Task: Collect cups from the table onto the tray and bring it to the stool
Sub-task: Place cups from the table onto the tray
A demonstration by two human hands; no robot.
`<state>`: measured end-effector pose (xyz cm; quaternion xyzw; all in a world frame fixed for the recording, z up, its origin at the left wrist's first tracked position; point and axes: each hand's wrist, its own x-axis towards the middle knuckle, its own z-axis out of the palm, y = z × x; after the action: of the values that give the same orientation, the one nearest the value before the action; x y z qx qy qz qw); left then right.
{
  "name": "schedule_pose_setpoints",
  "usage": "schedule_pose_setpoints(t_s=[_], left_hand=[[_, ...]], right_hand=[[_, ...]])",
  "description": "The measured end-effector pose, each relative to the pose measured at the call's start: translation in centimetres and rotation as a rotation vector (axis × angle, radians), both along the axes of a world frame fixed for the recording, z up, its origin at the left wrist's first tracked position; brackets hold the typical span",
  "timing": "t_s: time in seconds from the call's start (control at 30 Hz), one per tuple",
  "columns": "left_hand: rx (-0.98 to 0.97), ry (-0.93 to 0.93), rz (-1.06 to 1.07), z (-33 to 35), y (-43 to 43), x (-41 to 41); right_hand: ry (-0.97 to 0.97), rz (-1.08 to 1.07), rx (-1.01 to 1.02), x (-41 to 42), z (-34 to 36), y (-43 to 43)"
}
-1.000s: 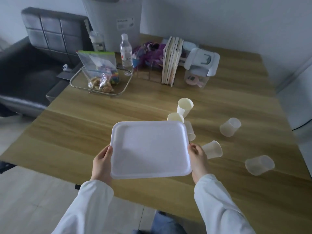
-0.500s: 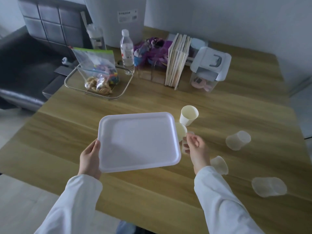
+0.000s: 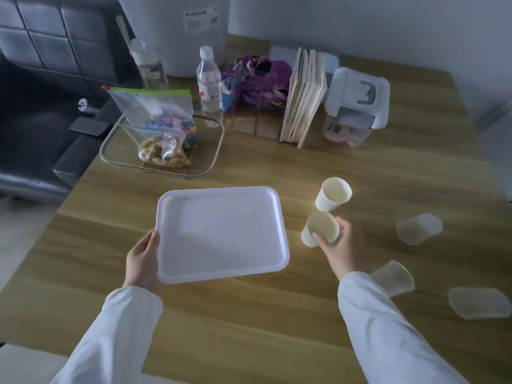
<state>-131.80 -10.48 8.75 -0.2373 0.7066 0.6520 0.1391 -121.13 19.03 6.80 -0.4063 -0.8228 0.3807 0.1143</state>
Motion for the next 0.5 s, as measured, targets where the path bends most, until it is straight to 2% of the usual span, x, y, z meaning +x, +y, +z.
schedule_pose_setpoints(t_s=[0.27,0.5], left_hand=[[0.01,-0.056,-0.052,-1.9,-0.5,-2.1],[0.04,-0.085,-0.049,-3.1,-0.2,-2.5]], right_hand=[[-0.115,0.003,0.054,-1.1,-0.7,-0.5],[-0.061,0.044,0.122,-1.8,0.5,-0.6]])
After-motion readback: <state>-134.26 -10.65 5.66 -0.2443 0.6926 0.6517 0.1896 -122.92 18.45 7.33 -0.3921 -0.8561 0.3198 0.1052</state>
